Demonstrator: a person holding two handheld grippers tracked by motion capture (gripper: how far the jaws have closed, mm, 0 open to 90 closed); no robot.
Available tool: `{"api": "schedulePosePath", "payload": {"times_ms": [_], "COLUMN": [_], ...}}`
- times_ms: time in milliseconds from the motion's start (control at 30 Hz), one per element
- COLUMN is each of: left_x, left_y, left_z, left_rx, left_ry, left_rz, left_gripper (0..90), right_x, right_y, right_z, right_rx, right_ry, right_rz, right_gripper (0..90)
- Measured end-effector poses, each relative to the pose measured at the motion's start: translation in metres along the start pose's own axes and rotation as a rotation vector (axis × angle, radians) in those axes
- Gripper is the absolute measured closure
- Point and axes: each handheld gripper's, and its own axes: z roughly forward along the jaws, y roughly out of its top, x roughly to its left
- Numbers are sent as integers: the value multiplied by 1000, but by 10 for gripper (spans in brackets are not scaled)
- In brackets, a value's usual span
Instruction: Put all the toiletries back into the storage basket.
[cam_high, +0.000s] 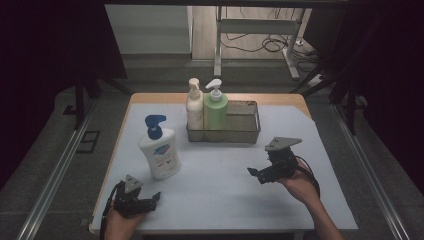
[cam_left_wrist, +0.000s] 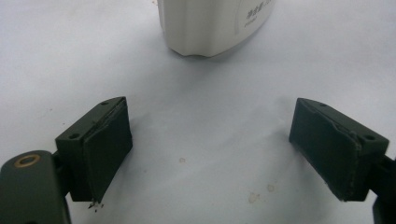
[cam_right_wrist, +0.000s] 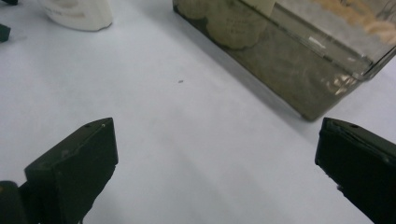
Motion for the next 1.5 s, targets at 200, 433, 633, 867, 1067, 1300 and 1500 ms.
{"api": "schedulePosePath", "payload": {"times_ms": [200,433,633,867,1067,1300,1500], "left_x": [0,0,1,3,9,22,38], "left_y": [0,1,4,9,16,25,33], "left_z": [0,-1,-7,-11,-16,-22,-24], "left_rx": [0,1,-9,-20,-35,-25,-43], "left_ry": [-1,-2,18,16,2,-6,-4], "left_rz": [-2,7,23,24,15,15,-15], "left_gripper": [130,141,172,219,265,356,433], "right_x": [1,3,3,5,6,6,7], "right_y": [-23,-47,-62,-77,-83,-92,-98], "right_z": [4,8,12,18,17,20,25], "right_rx": [16,15,32,58,54,68,78], "right_ry": [4,-5,-9,7,8,4,-1], "right_rz": [26,44,54,69,73,79,77], "right_gripper": [0,0,0,0,0,0,0]}}
